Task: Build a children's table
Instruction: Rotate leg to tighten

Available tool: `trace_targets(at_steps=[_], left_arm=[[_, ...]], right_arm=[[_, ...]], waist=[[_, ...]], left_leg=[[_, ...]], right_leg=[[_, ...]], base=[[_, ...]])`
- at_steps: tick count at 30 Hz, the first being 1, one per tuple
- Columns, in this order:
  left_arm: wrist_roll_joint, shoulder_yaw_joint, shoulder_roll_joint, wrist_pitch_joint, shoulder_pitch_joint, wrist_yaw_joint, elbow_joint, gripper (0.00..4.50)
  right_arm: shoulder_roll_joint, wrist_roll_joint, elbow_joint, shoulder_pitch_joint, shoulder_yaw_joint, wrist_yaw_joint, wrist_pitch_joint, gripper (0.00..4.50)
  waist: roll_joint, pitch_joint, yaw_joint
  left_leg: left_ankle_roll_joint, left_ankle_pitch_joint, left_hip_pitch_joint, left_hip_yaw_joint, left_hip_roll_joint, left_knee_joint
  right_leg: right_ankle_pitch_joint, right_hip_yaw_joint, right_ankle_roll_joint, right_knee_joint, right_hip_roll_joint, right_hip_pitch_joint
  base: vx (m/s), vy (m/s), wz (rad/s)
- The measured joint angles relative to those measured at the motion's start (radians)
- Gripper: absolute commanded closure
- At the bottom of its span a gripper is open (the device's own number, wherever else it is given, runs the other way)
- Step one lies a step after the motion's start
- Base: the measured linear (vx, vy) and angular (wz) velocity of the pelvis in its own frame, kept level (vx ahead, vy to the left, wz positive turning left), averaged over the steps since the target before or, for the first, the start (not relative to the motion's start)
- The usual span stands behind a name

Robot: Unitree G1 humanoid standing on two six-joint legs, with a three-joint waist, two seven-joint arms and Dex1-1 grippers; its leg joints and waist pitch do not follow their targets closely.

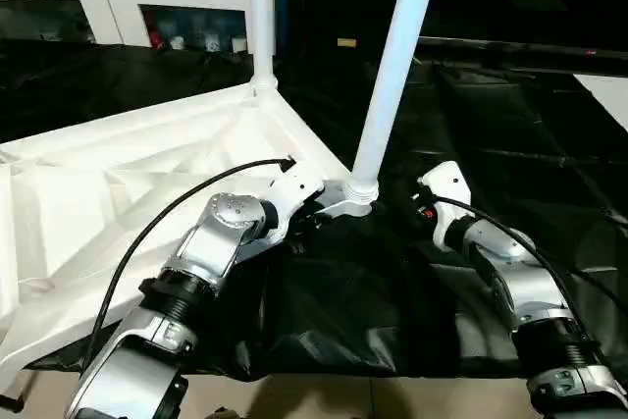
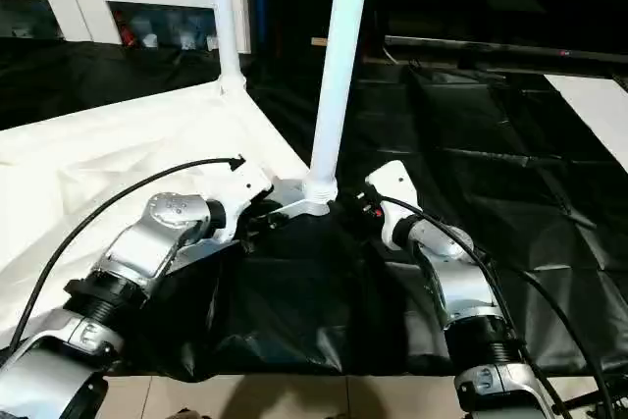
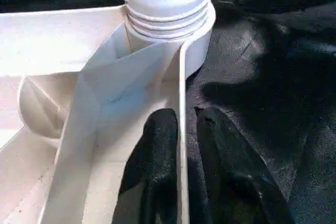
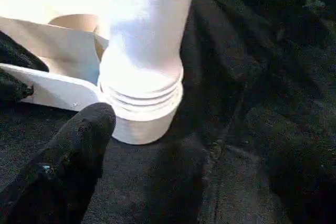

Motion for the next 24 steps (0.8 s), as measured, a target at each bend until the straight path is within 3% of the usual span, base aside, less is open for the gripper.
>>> trace_targets(at_steps=[7,15,19,24], left_arm=[[-0.001,-0.007,0.018,0.004,-0.017,-0.03,0.016,4.46],[-0.012,-0.029,0.057,-0.022,-0.011,-0.125,0.007,4.46],[-0.035,-0.045,0.119,-0.1,0.04,-0.226,-0.039,4.46],[-0.072,-0.045,0.184,-0.127,0.094,-0.336,-0.106,4.46]], right_arm=[[-0.008,-0.002,-0.004,0.005,0.019,0.032,0.001,0.0],[-0.017,0.025,-0.016,0.007,0.03,0.093,0.015,0.0],[-0.052,0.051,-0.057,0.029,0.036,0.181,0.013,0.0],[-0.096,0.063,-0.098,0.04,0.09,0.296,-0.01,0.0]], waist=[[0.0,0.0,-0.001],[0.0,0.0,0.001],[0.0,0.0,0.006],[0.0,0.0,0.012]], left_leg=[[0.0,0.0,0.0,0.0,0.0,0.0],[0.0,0.0,0.0,0.0,0.0,0.0],[0.0,0.0,0.001,0.0,0.0,0.0],[0.0,0.0,0.001,0.0,0.0,0.0]], right_leg=[[0.0,0.0,0.0,0.0,0.0,0.0],[0.0,-0.001,0.0,-0.001,0.0,0.0],[0.0,0.0,0.0,-0.001,0.0,0.001],[0.001,0.0,-0.001,0.0,0.0,0.001]], base=[[0.0,0.0,0.0],[0.0,0.0,0.0],[0.0,0.0,0.0],[0.0,0.0,0.0]])
